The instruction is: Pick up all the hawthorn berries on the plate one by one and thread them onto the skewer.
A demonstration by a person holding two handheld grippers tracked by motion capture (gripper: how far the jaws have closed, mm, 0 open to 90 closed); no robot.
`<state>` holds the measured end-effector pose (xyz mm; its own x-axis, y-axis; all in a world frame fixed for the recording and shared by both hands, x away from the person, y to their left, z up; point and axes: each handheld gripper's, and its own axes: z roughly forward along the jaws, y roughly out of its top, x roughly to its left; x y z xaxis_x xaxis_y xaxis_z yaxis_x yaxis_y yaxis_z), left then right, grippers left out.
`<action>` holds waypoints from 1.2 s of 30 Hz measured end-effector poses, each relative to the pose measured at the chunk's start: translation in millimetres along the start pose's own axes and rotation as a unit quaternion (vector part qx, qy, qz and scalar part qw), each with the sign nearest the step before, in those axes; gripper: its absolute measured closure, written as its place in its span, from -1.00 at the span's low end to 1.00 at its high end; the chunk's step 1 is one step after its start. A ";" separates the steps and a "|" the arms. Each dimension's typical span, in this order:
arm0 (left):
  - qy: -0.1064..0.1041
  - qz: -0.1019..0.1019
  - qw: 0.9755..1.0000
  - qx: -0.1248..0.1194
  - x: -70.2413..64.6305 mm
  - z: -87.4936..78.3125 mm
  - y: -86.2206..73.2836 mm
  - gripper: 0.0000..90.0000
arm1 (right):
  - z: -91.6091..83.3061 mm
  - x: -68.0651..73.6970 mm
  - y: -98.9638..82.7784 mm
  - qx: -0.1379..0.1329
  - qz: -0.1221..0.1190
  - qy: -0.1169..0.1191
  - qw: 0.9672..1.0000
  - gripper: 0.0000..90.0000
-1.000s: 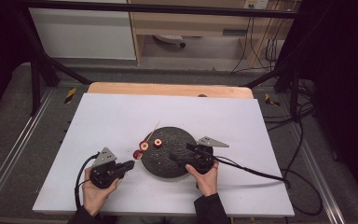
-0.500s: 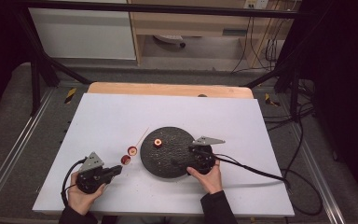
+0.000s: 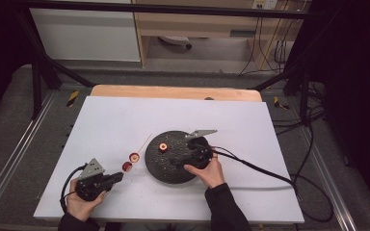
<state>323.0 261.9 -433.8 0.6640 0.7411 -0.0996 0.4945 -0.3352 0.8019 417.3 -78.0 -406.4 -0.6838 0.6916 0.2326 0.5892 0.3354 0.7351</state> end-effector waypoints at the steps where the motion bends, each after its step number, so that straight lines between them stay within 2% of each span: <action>1: 0.000 0.000 1.000 0.000 0.2 -0.1 0.0 0.96 | 2.2 0.4 3.3 0.007 -0.003 -0.005 1.000 -0.97; 8: 0.003 0.000 1.000 0.001 1.7 -0.1 -0.2 0.96 | 18.4 4.7 26.2 0.043 -0.023 -0.018 0.999 -0.93; 13: 0.004 -0.001 1.000 0.001 3.0 -0.3 -0.5 0.96 | 30.5 6.0 41.3 0.059 -0.026 -0.024 0.998 -0.90; 23: 0.010 -0.004 1.000 0.003 4.6 -0.3 -0.5 0.96 | 54.8 5.0 60.8 0.097 -0.033 -0.033 0.994 -0.68; 36: 0.012 -0.006 1.000 0.003 5.5 -0.5 -0.3 0.96 | 76.3 -4.5 62.0 0.134 0.001 -0.021 0.991 -0.24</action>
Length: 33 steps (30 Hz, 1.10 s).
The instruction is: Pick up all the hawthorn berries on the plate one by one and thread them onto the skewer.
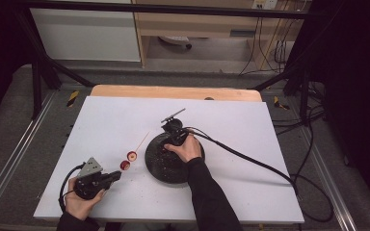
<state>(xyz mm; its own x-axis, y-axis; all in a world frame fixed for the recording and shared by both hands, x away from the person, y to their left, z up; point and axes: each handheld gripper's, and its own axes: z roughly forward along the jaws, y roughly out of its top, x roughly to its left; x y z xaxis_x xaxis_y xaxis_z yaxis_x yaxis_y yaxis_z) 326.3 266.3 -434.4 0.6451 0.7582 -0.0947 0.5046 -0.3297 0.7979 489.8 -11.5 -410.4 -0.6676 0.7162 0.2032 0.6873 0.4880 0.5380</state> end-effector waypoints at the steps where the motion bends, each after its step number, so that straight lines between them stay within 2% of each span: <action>1: 0.000 0.000 1.000 0.000 0.1 0.0 0.0 0.96 | 0.4 -0.6 0.1 0.002 0.000 0.001 1.000 -0.21; 3: 0.000 -0.001 1.000 0.000 -0.1 0.5 -0.1 0.96 | 2.0 -1.1 0.6 0.005 0.010 0.006 1.000 -0.13; 8: 0.000 0.000 1.000 0.000 -0.3 0.7 0.0 0.96 | 5.7 -2.3 0.2 0.018 0.016 0.008 1.000 0.01; 16: -0.001 0.000 1.000 0.001 -0.4 0.8 0.0 0.96 | 9.2 -2.1 -0.9 0.020 0.030 0.013 0.999 0.22; 22: 0.000 0.000 1.000 0.001 -0.4 1.0 -0.1 0.96 | 9.7 -2.7 -1.5 0.027 0.030 0.014 0.999 0.35; 33: 0.000 0.001 1.000 0.000 -0.9 1.0 -0.1 0.96 | 5.2 -0.8 -1.5 0.026 0.036 0.015 0.999 0.37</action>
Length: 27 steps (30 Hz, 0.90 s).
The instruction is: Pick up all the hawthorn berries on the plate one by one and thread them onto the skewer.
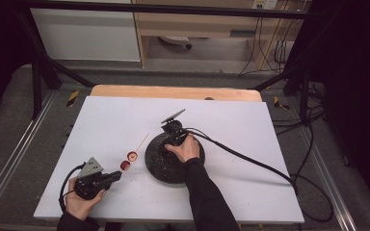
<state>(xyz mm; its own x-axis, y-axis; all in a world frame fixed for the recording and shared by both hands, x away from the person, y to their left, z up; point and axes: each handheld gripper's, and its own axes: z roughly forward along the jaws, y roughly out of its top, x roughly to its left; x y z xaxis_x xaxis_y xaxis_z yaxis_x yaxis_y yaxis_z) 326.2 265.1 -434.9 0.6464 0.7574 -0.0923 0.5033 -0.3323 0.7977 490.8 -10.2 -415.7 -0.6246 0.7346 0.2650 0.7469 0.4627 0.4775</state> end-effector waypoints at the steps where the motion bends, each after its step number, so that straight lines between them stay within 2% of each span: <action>1: 0.000 0.000 1.000 0.000 -0.1 0.0 0.1 0.96 | -1.4 0.5 -0.1 -0.001 0.000 0.000 1.000 0.37; 10: -0.002 0.004 1.000 -0.001 -2.2 -0.4 0.2 0.96 | -17.4 6.2 -1.9 -0.026 0.004 -0.001 1.000 0.37; 16: -0.004 0.006 1.000 -0.003 -4.9 0.1 0.7 0.96 | -28.6 8.7 -6.8 -0.052 0.007 0.005 0.999 0.37; 23: -0.006 0.006 1.000 -0.006 -7.3 0.4 1.3 0.96 | -38.8 6.0 -22.7 -0.096 0.016 0.021 0.995 0.38; 27: -0.007 0.006 1.000 -0.007 -9.0 0.9 1.9 0.96 | -43.6 2.5 -35.6 -0.125 0.028 0.032 0.991 0.38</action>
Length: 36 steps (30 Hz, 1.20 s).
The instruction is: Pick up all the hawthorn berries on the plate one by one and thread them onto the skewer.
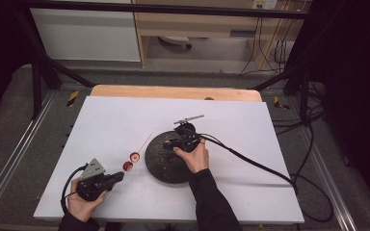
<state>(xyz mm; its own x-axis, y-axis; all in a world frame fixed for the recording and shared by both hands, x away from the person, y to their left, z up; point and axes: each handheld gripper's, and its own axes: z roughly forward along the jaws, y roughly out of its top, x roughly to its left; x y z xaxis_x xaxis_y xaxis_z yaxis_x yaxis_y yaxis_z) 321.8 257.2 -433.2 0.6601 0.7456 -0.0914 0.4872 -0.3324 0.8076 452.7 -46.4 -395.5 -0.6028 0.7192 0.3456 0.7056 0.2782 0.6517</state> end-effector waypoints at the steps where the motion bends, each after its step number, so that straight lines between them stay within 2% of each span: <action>1: -0.001 -0.001 1.000 0.000 -0.5 0.2 0.1 0.96 | -1.8 -0.6 -2.7 -0.006 0.003 0.002 1.000 0.38; 5: -0.003 0.000 1.000 -0.002 -2.7 1.5 0.6 0.96 | -7.0 -2.4 -13.8 -0.033 0.012 0.011 0.999 0.38; 9: -0.005 0.003 1.000 -0.001 -4.7 2.8 1.2 0.96 | -11.9 -3.8 -26.4 -0.062 0.029 0.022 0.997 0.38; 12: -0.007 0.004 1.000 -0.001 -6.6 3.8 1.6 0.96 | -15.1 -4.7 -35.2 -0.086 0.039 0.025 0.995 0.38; 17: -0.010 0.003 1.000 -0.003 -9.0 5.0 1.8 0.96 | -17.9 -4.0 -47.9 -0.124 0.059 0.041 0.990 0.38; 23: -0.011 0.002 1.000 -0.005 -12.2 6.7 2.2 0.96 | -16.8 -4.5 -60.5 -0.172 0.085 0.046 0.980 0.38; 26: -0.012 0.000 1.000 -0.006 -13.7 7.9 2.9 0.96 | -17.5 -5.2 -66.5 -0.202 0.101 0.050 0.973 0.38; 28: -0.013 0.001 1.000 -0.007 -15.4 8.9 3.5 0.96 | -17.6 -5.4 -69.1 -0.213 0.107 0.049 0.970 0.38; 36: -0.015 -0.001 1.000 -0.012 -22.3 13.3 6.1 0.96 | -16.0 -6.9 -78.9 -0.263 0.128 0.052 0.955 0.38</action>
<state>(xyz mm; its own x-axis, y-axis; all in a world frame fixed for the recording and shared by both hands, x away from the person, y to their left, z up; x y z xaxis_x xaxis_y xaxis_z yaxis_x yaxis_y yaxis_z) 317.6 230.9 -434.0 0.6769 0.7278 -0.1099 0.4746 -0.3175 0.8209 395.2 -83.5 -438.5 -0.4887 0.6454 0.5870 0.5669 -0.2766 0.7760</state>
